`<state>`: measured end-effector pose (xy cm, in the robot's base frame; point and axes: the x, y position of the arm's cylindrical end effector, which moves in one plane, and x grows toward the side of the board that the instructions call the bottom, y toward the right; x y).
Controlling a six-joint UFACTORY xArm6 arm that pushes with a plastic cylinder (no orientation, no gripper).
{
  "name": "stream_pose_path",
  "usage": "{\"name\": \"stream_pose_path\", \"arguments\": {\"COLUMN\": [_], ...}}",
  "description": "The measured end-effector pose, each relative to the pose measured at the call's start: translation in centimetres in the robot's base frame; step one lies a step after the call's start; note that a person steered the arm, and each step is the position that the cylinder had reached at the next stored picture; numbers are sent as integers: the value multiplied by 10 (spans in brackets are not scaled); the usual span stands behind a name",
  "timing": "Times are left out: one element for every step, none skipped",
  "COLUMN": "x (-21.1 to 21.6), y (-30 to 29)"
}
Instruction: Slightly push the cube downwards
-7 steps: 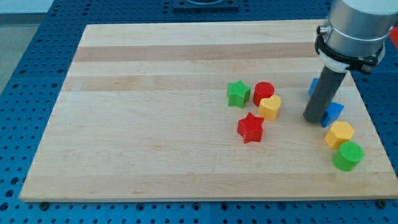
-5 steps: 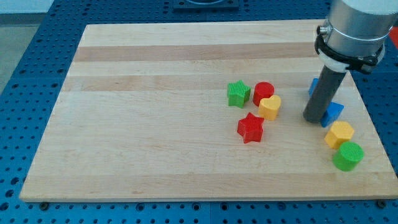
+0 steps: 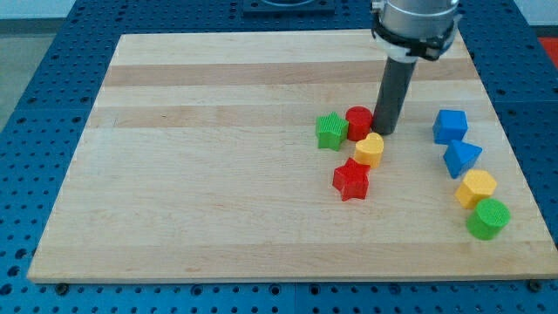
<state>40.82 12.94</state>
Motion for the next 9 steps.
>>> {"name": "stream_pose_path", "arguments": {"x": [-21,-36,-40,-40,-38,-30,-23,-15,-11], "y": [9,25,44,56,62,71,72,72,72]}}
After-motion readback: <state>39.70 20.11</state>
